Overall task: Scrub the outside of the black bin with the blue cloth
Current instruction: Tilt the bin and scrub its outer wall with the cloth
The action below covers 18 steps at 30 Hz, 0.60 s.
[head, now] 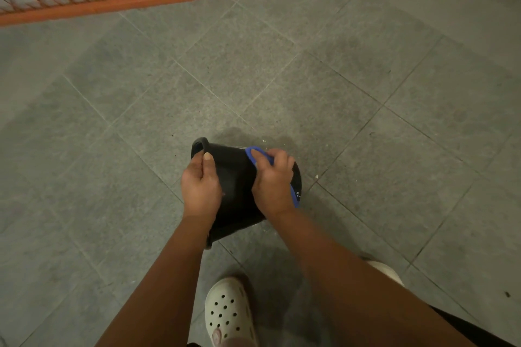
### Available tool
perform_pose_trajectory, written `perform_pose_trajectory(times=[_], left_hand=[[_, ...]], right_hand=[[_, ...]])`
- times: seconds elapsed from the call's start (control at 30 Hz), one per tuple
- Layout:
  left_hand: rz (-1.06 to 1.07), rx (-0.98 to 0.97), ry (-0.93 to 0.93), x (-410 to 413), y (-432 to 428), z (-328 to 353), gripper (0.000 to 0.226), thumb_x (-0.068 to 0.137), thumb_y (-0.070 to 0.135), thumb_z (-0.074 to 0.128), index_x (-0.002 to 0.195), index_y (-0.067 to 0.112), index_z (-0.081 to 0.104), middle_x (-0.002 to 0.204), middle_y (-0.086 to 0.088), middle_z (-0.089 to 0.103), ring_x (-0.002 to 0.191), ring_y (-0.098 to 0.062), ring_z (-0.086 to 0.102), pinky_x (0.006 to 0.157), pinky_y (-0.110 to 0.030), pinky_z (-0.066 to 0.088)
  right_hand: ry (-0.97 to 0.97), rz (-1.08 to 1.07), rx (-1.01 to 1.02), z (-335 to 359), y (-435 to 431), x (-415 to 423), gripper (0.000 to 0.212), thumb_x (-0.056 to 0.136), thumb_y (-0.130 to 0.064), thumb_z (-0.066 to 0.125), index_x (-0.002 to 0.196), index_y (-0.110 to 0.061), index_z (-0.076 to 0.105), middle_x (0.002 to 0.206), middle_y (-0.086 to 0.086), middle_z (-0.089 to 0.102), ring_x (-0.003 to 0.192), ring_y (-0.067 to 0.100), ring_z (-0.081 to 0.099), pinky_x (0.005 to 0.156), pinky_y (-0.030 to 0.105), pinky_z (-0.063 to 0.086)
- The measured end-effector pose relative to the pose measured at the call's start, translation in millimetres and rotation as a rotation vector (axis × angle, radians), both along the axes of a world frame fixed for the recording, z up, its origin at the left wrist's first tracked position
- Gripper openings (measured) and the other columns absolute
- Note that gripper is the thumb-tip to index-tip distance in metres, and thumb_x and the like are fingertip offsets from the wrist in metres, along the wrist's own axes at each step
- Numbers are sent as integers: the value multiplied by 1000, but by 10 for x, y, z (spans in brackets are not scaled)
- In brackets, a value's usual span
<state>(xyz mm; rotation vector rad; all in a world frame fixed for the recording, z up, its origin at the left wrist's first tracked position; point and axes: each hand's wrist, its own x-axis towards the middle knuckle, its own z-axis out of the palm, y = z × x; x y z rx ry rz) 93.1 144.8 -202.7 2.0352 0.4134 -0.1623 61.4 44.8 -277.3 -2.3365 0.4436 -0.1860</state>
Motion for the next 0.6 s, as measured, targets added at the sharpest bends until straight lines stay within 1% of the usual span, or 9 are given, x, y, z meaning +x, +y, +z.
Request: perform_pose_trajectory(times=[0.1, 0.13, 0.2, 0.23, 0.3, 0.37, 0.43, 0.5, 0.6], left_hand=[[29, -11, 13, 2, -3, 15, 27, 102, 25, 38, 99, 12, 61, 83, -6, 60, 71, -4, 55, 54, -1, 39], [27, -15, 10, 1, -12, 29, 26, 102, 25, 37, 100, 13, 61, 81, -3, 59, 70, -2, 55, 54, 0, 39], [-3, -19, -7, -4, -24, 52, 23, 102, 22, 37, 101, 16, 59, 77, 4, 57, 66, 8, 56, 55, 1, 39], [-18, -19, -14, -4, -27, 59, 21, 102, 21, 37, 101, 18, 58, 77, 6, 56, 64, 13, 55, 56, 2, 39], [-35, -17, -10, -4, -31, 67, 19, 102, 21, 37, 101, 21, 56, 75, 7, 55, 59, 18, 53, 54, 1, 39], [-47, 2, -15, -1, -30, 70, 19, 102, 22, 37, 98, 23, 56, 76, 8, 56, 62, 15, 55, 55, -1, 40], [-52, 17, -24, -5, -39, 65, 21, 102, 22, 38, 96, 23, 57, 79, 9, 59, 71, 7, 58, 63, -7, 41], [-41, 19, -25, 0, -49, 57, 22, 102, 23, 38, 94, 22, 58, 80, 8, 59, 74, 1, 56, 67, -13, 41], [-2, -7, -6, -1, -25, 30, 22, 101, 25, 38, 92, 22, 58, 80, 3, 59, 74, -3, 55, 64, -11, 41]], right_hand=[[60, -36, -20, -113, -163, 100, 43, 75, 5, 61, 115, -10, 65, 106, 21, 53, 94, 37, 49, 80, 46, 48], [107, -47, -22, -158, -229, 98, 45, 76, 6, 59, 117, -11, 64, 109, 21, 52, 98, 37, 48, 83, 48, 47], [191, -87, -5, -189, -280, 51, 50, 78, 8, 55, 124, -12, 60, 117, 20, 48, 106, 35, 43, 91, 45, 43], [198, -111, -4, -175, -260, 19, 52, 78, 8, 55, 126, -12, 58, 118, 20, 47, 107, 33, 42, 92, 43, 42], [124, -101, -21, -81, -160, -47, 52, 75, 9, 58, 124, -11, 59, 113, 19, 49, 102, 32, 45, 85, 41, 46], [35, -39, -16, -9, -53, -58, 47, 75, 7, 58, 119, -8, 61, 108, 20, 52, 96, 33, 48, 78, 39, 47], [-14, 5, -25, -24, -53, -2, 39, 82, -3, 46, 117, -7, 62, 105, 20, 53, 92, 34, 50, 77, 38, 46], [-21, 9, -42, -93, -123, 37, 42, 84, -9, 36, 116, -8, 63, 103, 20, 54, 90, 33, 50, 78, 36, 45], [65, -18, -68, -232, -301, -13, 41, 83, 2, 52, 121, -10, 61, 110, 20, 52, 97, 34, 47, 87, 41, 46]])
